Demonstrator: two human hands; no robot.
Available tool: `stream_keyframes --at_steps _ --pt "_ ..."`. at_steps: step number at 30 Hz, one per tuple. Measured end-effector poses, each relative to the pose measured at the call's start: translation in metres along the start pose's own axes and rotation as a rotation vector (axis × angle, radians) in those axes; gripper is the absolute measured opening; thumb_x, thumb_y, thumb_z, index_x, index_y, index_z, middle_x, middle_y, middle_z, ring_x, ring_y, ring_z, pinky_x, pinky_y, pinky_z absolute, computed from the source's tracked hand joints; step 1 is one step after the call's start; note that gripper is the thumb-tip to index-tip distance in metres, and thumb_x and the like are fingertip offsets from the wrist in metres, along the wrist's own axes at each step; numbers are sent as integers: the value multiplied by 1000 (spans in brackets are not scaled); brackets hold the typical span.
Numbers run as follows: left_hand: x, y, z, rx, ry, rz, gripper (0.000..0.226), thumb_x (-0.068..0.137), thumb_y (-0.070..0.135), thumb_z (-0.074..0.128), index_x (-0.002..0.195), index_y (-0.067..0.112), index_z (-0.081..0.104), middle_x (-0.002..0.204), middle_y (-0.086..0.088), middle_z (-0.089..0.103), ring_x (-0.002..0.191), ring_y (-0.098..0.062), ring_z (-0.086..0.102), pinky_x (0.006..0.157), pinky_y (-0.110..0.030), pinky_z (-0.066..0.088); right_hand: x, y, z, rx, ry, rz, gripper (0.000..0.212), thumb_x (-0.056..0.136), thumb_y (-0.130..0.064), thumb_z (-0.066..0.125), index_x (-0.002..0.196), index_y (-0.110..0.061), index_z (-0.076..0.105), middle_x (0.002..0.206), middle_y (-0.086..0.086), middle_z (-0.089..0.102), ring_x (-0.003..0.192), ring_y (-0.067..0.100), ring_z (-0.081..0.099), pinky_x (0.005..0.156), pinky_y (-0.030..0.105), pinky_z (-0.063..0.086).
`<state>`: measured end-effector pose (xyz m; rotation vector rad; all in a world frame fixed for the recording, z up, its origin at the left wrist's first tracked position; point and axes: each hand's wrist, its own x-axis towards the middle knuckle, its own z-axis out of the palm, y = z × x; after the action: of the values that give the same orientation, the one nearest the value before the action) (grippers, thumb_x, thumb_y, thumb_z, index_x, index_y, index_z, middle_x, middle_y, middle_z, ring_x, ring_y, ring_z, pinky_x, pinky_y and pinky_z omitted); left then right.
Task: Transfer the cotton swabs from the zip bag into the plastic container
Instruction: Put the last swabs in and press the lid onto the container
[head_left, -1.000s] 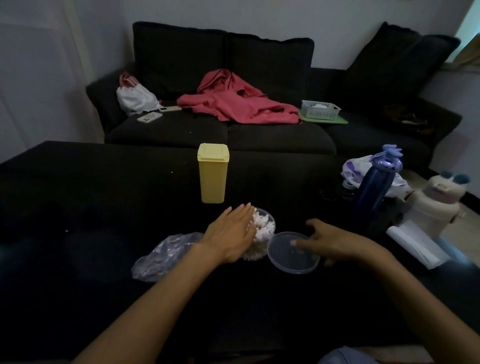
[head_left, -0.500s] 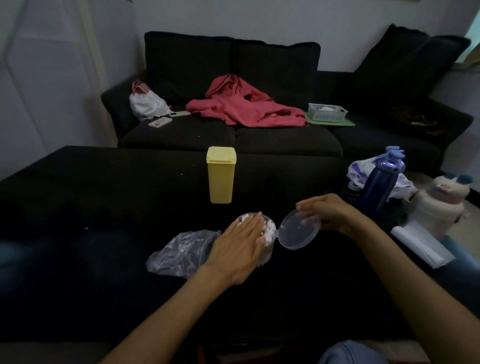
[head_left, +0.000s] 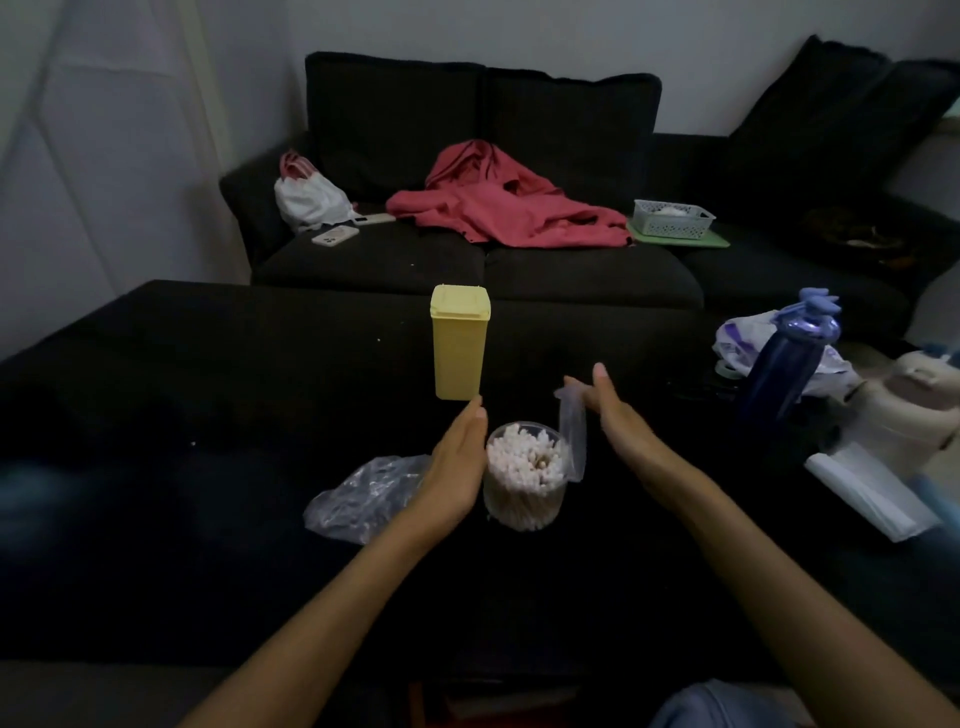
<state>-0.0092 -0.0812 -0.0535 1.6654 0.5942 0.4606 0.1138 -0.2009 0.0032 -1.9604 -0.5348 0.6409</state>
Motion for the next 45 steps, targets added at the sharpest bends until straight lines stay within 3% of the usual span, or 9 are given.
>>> stream_keyframes --at_steps 3,9,12,21,24,28,34,38,45 --pt "8 9 -2 -46 38 -174 51 101 41 32 143 13 40 149 -6 39 138 -22 36 115 -41 26 3 10 17 86 -52 -60 49 102 -41 20 147 -23 30 153 4 32 140 21 30 114 37 22" --pt "14 32 -5 -127 -65 -381 52 95 48 46 132 12 51 133 -6 55 124 -24 50 92 -37 41 14 26 35 60 -108 -97 45 103 -30 32 147 -20 29 151 5 35 136 18 36 102 26 31" --pt "16 29 -8 -151 -37 -383 33 93 33 58 119 14 61 125 -5 61 109 -17 55 82 -32 46 19 28 36 49 -113 -81 43 102 -23 34 145 -18 33 147 7 40 133 20 41 106 30 34" --pt "18 14 -3 -166 101 -385 34 91 8 60 125 1 56 126 -15 59 115 -25 57 81 -30 50 21 32 37 -38 -85 -82 42 98 -22 46 140 -16 42 139 6 48 125 19 48 105 36 41" --pt "14 11 -4 -240 116 -420 23 89 9 63 110 0 64 106 -10 66 96 -21 62 78 -30 48 23 40 31 67 37 67 44 88 -30 63 127 -11 55 122 7 61 108 20 60 100 39 47" --pt "14 12 -6 -280 122 -490 10 86 15 69 85 7 64 87 -6 65 74 -15 61 76 -32 49 19 35 21 186 20 303 20 84 -27 69 91 -9 64 85 2 61 77 14 57 79 33 49" --pt "17 7 -1 -310 164 -494 15 87 12 68 77 7 57 103 -14 66 91 -21 61 76 -32 50 18 41 21 268 46 322 17 80 -23 75 83 -8 66 93 8 66 87 20 62 75 33 51" --pt "20 3 0 -321 176 -488 11 85 13 70 83 5 62 109 -16 67 91 -21 61 72 -31 50 18 40 23 281 58 320 15 81 -20 74 80 -8 66 84 6 65 77 17 61 73 33 51" --pt "26 5 2 -288 177 -504 14 86 8 68 74 7 60 99 -14 65 97 -27 63 72 -33 51 16 40 17 314 -14 304 25 82 -21 72 100 -3 69 92 7 69 77 15 63 55 23 50"
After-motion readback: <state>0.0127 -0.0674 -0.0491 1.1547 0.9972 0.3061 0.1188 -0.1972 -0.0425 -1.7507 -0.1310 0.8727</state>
